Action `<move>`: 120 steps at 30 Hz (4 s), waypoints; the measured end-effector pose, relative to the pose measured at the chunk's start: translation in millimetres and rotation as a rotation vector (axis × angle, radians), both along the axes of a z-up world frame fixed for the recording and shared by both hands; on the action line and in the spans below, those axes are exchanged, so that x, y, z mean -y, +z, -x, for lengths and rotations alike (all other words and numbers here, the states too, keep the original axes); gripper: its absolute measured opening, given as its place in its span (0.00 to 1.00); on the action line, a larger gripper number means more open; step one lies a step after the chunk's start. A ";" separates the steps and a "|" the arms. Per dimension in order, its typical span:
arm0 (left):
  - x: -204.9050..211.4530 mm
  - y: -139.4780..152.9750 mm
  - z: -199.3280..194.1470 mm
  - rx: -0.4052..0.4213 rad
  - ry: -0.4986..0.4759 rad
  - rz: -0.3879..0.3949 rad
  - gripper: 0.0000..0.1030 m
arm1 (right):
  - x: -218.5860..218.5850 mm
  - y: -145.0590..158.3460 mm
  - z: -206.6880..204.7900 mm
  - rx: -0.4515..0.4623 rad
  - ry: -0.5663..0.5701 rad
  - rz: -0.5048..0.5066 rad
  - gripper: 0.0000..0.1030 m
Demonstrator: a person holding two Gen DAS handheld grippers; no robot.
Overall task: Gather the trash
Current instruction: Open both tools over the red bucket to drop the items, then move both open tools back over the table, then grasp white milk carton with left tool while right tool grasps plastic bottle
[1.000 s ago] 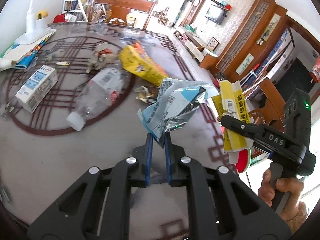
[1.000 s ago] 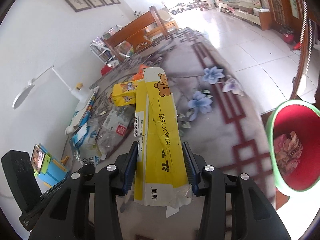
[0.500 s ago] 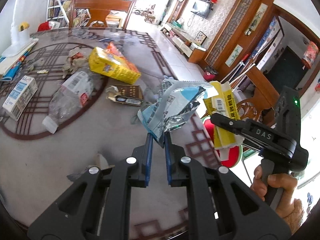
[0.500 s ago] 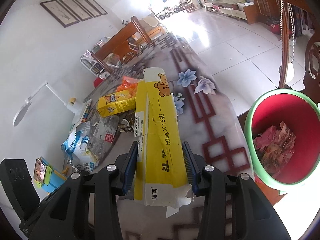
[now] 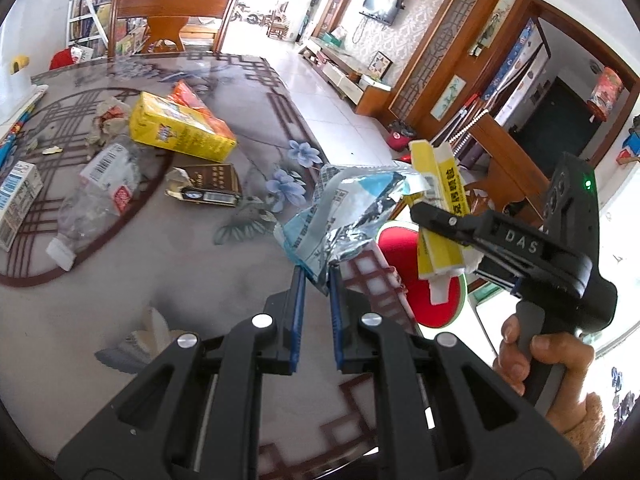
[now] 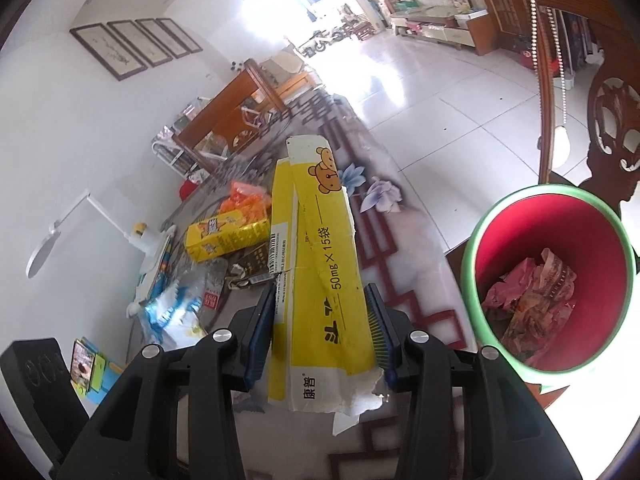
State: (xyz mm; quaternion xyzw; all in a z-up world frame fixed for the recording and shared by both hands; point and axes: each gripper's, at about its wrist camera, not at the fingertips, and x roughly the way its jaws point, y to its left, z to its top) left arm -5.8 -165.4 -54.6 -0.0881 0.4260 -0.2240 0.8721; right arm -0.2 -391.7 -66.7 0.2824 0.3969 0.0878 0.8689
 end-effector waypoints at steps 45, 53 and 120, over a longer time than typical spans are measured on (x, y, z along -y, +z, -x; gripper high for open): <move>102.8 -54.8 -61.2 -0.155 -0.204 0.026 0.57 | 122.3 -4.5 8.6 -0.077 -0.444 0.033 0.67; -57.8 -27.4 -68.8 -0.014 0.044 -0.152 0.65 | 88.6 -3.0 -8.7 -0.094 -0.358 0.073 0.67; -260.7 -24.0 -32.4 -0.054 0.396 0.115 0.52 | -257.1 -26.7 -113.4 -0.174 0.241 0.248 0.68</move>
